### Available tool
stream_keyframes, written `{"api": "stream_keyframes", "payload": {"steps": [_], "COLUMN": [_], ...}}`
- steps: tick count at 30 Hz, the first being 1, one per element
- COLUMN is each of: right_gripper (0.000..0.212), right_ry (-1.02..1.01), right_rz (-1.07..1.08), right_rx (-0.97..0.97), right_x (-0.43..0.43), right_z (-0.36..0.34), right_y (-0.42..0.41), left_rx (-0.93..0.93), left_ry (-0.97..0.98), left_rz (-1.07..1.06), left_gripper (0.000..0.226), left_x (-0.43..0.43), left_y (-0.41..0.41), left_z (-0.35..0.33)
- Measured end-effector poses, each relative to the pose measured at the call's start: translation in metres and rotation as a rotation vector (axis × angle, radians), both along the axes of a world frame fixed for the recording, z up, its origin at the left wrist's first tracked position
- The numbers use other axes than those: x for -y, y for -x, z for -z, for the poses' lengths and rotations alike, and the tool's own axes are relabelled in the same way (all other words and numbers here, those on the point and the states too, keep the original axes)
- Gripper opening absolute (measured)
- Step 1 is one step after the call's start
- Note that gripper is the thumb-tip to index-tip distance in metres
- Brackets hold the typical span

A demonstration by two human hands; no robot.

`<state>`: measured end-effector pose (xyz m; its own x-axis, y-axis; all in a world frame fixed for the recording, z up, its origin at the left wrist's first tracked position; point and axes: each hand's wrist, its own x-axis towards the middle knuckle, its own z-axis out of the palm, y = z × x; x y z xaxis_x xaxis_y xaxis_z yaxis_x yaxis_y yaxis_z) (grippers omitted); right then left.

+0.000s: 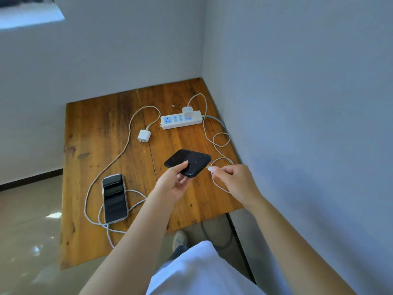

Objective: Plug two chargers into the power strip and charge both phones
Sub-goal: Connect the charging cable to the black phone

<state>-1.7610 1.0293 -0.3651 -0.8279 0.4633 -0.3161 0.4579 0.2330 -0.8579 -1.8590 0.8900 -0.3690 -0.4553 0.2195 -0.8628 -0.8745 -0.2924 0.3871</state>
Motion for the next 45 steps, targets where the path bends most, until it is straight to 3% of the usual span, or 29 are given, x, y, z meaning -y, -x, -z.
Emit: {"api": "stream_keyframes", "payload": {"steps": [10, 25, 36, 45], "right_gripper": [0.034, 0.035, 0.034, 0.018], "right_ry": [0.003, -0.131, 0.024, 0.163], "right_rz": [-0.009, 0.045, 0.185, 0.074], "right_rx": [-0.082, -0.058, -0.055, 0.051], "right_x": [-0.003, -0.010, -0.009, -0.016], "right_z": [-0.016, -0.014, -0.018, -0.015], "right_y": [-0.010, -0.009, -0.016, -0.021], "left_rx": [-0.036, -0.142, -0.159, -0.190], "left_ry": [-0.025, 0.051, 0.053, 0.022], "left_rz": [0.056, 0.140, 0.250, 0.264], "left_gripper": [0.029, 0.049, 0.033, 0.038], "left_x": [-0.008, -0.024, -0.031, -0.032], "left_y": [-0.010, -0.012, -0.010, -0.004], "left_z": [-0.018, -0.015, -0.020, -0.020]}}
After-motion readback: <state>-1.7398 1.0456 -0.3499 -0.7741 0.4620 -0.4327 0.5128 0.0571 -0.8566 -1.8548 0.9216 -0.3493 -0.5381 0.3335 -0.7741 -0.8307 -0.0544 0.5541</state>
